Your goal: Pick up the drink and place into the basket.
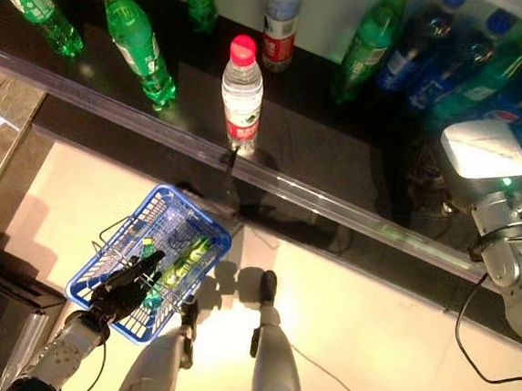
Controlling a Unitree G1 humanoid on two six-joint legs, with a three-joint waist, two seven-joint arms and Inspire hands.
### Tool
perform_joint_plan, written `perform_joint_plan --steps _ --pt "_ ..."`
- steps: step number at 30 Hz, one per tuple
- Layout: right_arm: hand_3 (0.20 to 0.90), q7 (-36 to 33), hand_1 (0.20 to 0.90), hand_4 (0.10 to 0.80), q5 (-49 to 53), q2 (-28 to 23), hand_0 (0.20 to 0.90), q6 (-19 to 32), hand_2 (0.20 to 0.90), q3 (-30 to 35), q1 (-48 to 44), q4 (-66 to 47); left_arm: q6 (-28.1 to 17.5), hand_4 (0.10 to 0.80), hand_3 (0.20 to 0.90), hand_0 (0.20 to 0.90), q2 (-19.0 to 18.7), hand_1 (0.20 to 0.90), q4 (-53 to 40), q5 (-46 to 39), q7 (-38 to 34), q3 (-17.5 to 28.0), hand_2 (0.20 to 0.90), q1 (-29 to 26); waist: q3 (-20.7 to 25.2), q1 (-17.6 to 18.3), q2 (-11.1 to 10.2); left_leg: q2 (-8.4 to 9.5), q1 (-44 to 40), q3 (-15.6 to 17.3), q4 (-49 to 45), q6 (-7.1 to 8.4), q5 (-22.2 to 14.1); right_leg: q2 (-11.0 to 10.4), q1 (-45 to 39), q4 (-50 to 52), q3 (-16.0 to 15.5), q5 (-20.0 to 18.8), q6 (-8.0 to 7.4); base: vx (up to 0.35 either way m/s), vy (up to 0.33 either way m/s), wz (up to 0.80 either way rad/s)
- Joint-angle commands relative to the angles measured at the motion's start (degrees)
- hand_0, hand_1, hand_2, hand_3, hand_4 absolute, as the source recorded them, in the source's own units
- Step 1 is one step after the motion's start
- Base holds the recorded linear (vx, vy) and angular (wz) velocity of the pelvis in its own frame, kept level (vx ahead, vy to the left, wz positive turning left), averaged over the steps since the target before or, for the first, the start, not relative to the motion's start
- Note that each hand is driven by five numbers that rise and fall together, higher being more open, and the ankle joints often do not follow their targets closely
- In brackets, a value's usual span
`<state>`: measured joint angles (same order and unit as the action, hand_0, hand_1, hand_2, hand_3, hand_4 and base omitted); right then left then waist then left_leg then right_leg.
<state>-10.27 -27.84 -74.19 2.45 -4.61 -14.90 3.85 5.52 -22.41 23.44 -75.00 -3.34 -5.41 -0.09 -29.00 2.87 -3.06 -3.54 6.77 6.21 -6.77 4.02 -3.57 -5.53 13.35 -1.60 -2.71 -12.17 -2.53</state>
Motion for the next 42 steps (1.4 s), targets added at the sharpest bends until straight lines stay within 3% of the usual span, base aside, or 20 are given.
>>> perform_joint_plan --steps 1,10,25,36,42 --pt "0.200 -6.4 0.300 0.100 4.7 -4.5 0.300 0.7 0.300 7.5 -3.5 -0.1 -6.1 0.100 0.200 0.300 -2.3 0.300 -9.7 1.9 4.7 2.5 0.300 2.4 13.7 -2.2 0.0 0.56 1.7 -2.0 5.1 -2.70 4.3 1.3 -5.9 5.5 -3.0 12.2 -0.98 0.063 0.026 0.01" --pt "0.200 -6.1 0.300 0.100 13.5 -0.1 0.300 5.1 0.300 11.4 -1.5 -4.6 -6.0 0.100 0.200 0.300 0.3 0.300 -8.3 3.2 4.6 2.2 0.300 2.8 15.8 -1.9 0.2 0.13 -0.4 -2.1 5.8 -2.53 3.9 1.1 -7.8 5.2 -2.8 12.5 -1.24 0.051 0.027 -0.02" --pt "0.200 4.5 0.300 0.100 34.2 8.3 0.300 12.2 0.300 13.3 -1.5 -14.6 -4.6 0.100 0.200 0.300 3.4 0.300 -7.4 4.8 5.6 0.7 0.300 4.7 19.6 -2.3 0.1 -0.62 -4.5 -2.4 6.3 -2.09 2.9 0.4 -11.8 5.0 -3.9 13.5 -1.14 0.069 0.035 0.00" --pt "0.200 8.8 0.300 0.100 49.6 15.2 0.300 11.6 0.300 14.3 -2.0 -21.2 -4.7 0.100 0.200 0.300 5.1 0.300 -6.8 4.8 6.2 0.1 0.300 6.0 22.0 -2.1 0.1 -1.00 -7.6 -2.0 7.2 -1.58 2.4 0.0 -14.5 4.5 -4.4 14.0 -1.29 0.068 0.042 0.02" --pt "0.200 13.1 0.300 0.100 66.9 24.2 0.300 9.3 0.300 13.7 -1.4 -23.6 -3.7 0.100 0.200 0.300 5.2 0.300 -10.1 3.8 6.8 -0.1 0.300 5.6 22.7 -1.9 0.5 -1.07 -8.8 -1.9 7.7 -1.36 2.2 -0.3 -15.6 4.1 -4.6 14.0 -1.43 0.023 0.025 0.03"
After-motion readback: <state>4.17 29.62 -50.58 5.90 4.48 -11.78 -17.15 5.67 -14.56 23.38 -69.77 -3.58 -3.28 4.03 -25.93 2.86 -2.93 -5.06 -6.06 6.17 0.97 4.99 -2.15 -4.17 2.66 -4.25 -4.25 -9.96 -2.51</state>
